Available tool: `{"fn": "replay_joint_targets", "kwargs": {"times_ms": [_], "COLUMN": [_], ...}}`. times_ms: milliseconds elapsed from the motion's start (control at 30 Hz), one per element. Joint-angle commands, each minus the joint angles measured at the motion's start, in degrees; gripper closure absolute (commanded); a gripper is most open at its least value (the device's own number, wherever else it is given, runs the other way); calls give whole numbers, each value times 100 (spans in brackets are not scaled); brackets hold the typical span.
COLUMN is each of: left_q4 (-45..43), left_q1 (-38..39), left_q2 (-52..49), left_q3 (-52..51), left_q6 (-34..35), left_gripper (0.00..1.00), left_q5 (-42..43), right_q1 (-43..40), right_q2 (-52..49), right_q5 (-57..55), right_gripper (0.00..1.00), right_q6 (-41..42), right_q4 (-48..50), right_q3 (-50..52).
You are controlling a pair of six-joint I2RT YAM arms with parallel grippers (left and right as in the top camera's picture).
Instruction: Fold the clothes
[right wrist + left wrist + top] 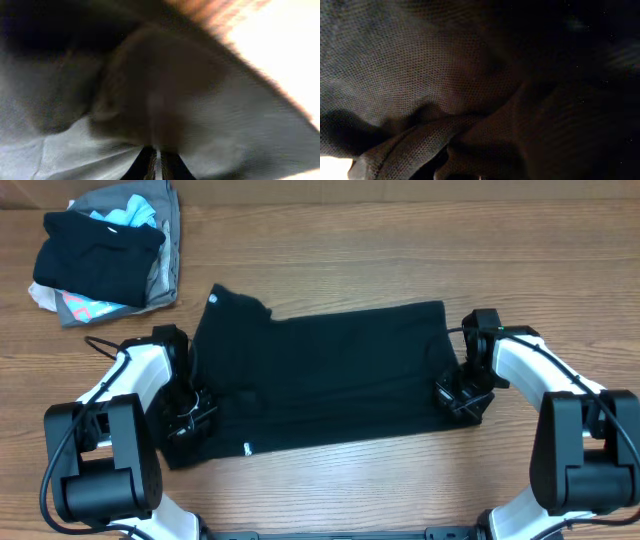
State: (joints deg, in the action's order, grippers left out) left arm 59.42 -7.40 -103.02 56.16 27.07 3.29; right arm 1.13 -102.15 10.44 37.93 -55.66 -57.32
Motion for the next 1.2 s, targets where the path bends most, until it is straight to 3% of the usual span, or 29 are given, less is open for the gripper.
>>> {"fn": "replay_joint_targets", "kwargs": {"times_ms": [0,67,133,200,267,533,667,733,1033,1167], "left_q4": [136,192,254,273,273,293,289,289,271,275], "left_q1": [-157,-157,-157,-157,-157,-157,-157,-157,-157,-157], "left_q2": [289,570,927,1222,1445,1617,1617,1617,1617,1617], "left_q3": [-131,-131,-131,-131,-131,-131,-131,-131,-131,-131], "left_q6": [173,168,164,120,120,-142,-142,-142,-140,-142], "left_gripper": [95,95,94,88,79,73,69,68,59,42], "left_q5": [-789,-778,-780,-778,-772,-323,-323,-323,-323,-323], "right_q1": [-87,-87,-87,-87,-87,-13,168,210,203,203], "right_q2": [424,715,1016,1228,1327,1331,1331,1331,1327,1327], "right_q5": [-649,-833,-914,-901,-809,260,256,256,254,4], "right_gripper": [92,91,80,65,63,69,81,82,84,90], "right_q6": [190,356,367,271,210,-734,-778,-774,-273,282], "right_q4": [-127,-308,-468,-573,-649,-986,-960,-752,319,188], "right_q3": [131,120,103,98,101,151,376,566,1587,1644]}}
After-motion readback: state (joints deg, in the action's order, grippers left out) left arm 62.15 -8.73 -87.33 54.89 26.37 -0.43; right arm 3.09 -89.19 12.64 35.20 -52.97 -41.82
